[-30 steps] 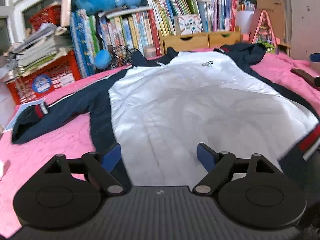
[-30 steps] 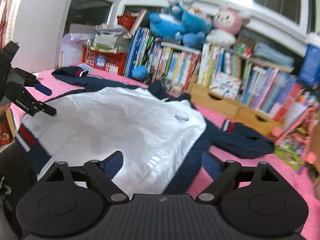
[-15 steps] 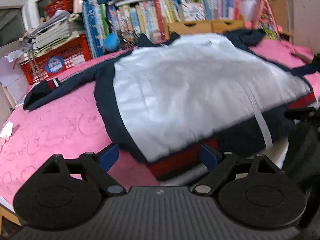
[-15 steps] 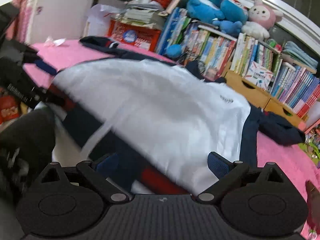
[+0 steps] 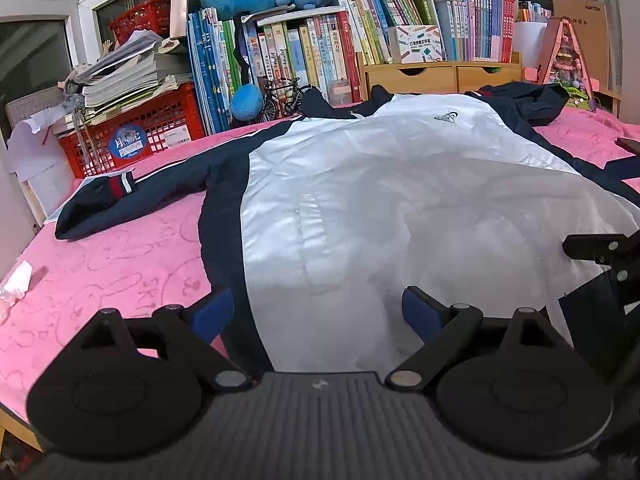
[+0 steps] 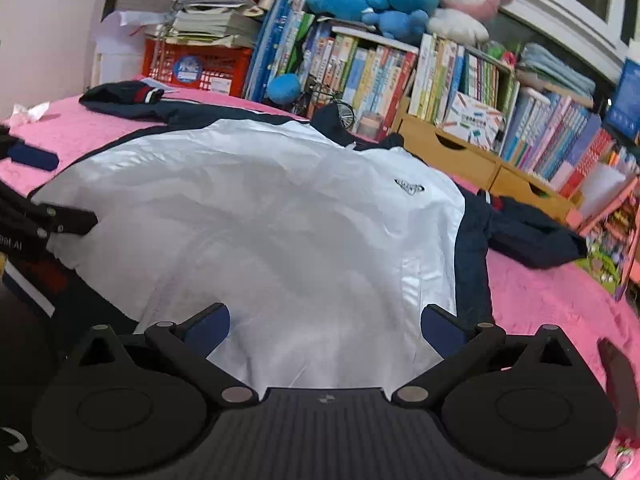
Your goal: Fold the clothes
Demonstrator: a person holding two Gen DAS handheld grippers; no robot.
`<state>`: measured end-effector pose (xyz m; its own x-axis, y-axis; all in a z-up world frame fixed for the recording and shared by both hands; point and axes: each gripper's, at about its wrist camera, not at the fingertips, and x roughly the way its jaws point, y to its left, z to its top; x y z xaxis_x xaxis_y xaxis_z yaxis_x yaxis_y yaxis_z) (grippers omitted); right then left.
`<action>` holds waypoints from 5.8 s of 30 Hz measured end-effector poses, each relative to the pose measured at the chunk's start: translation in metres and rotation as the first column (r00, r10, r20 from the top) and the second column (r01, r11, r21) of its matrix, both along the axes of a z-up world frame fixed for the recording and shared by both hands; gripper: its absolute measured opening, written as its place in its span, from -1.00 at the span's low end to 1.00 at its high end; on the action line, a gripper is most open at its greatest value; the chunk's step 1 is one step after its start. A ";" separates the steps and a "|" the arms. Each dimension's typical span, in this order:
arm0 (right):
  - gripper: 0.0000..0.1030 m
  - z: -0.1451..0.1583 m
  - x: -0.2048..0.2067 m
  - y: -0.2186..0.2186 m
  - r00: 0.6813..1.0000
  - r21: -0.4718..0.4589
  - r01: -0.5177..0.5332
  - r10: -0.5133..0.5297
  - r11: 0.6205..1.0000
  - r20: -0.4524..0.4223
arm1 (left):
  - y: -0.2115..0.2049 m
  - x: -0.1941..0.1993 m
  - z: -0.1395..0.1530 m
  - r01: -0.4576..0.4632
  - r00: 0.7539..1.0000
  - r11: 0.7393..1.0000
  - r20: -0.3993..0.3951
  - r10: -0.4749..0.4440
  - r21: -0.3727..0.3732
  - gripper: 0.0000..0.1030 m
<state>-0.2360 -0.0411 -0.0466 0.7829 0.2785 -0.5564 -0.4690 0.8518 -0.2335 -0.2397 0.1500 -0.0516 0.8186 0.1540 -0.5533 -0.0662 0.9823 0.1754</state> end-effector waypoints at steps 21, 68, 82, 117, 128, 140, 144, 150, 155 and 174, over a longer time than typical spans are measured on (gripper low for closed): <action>0.93 -0.016 0.034 -0.024 0.993 0.274 0.059 -0.029 0.960 -0.115 | 0.000 0.031 -0.010 0.002 1.000 0.999 -0.015 -0.001 0.054 0.91; 1.00 -0.026 0.062 -0.107 0.965 0.197 0.254 -0.235 0.947 -0.116 | 0.038 0.017 -0.007 -0.107 0.994 0.994 -0.023 0.107 -0.032 1.00; 0.99 -0.002 0.055 -0.092 0.989 0.271 0.143 -0.130 0.952 -0.066 | 0.020 0.022 0.018 -0.067 0.997 0.998 0.034 0.067 0.007 1.00; 1.00 -0.022 0.055 -0.070 0.992 0.195 0.085 -0.064 0.977 -0.112 | 0.036 0.041 0.025 -0.110 0.993 0.992 0.048 0.108 0.053 1.00; 1.00 0.013 0.060 -0.067 0.998 0.204 0.056 -0.051 0.977 -0.030 | 0.099 0.113 0.044 -0.218 0.975 0.949 0.085 0.204 0.228 1.00; 1.00 0.015 0.095 -0.033 0.997 0.189 0.069 -0.062 0.979 -0.046 | 0.250 0.223 0.033 -0.362 0.930 0.891 0.035 0.367 0.274 0.79; 1.00 0.005 0.105 -0.017 0.997 0.137 0.062 -0.054 0.989 -0.059 | 0.293 0.255 0.019 -0.405 0.900 0.895 -0.090 0.427 0.188 -0.26; 1.00 -0.010 0.117 -0.009 0.994 0.110 0.062 -0.051 0.992 -0.101 | 0.345 0.256 0.030 -0.499 0.851 0.841 -0.068 0.521 0.207 -0.41; 1.00 -0.018 0.124 -0.011 0.990 0.111 0.067 -0.052 0.992 -0.131 | 0.390 0.246 0.053 -0.688 0.710 0.699 -0.019 0.704 0.195 -0.41; 1.00 -0.020 0.130 -0.014 0.986 0.134 0.086 -0.066 0.987 -0.151 | 0.385 0.271 0.035 -0.619 0.746 0.744 -0.108 0.657 0.252 -0.39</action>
<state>-0.1065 -0.0554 -0.0666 0.7181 0.3046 -0.6257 -0.4220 0.9056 -0.0434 0.0312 0.5349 -0.0166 0.3794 0.7193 -0.5820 -0.6139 0.6663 0.4233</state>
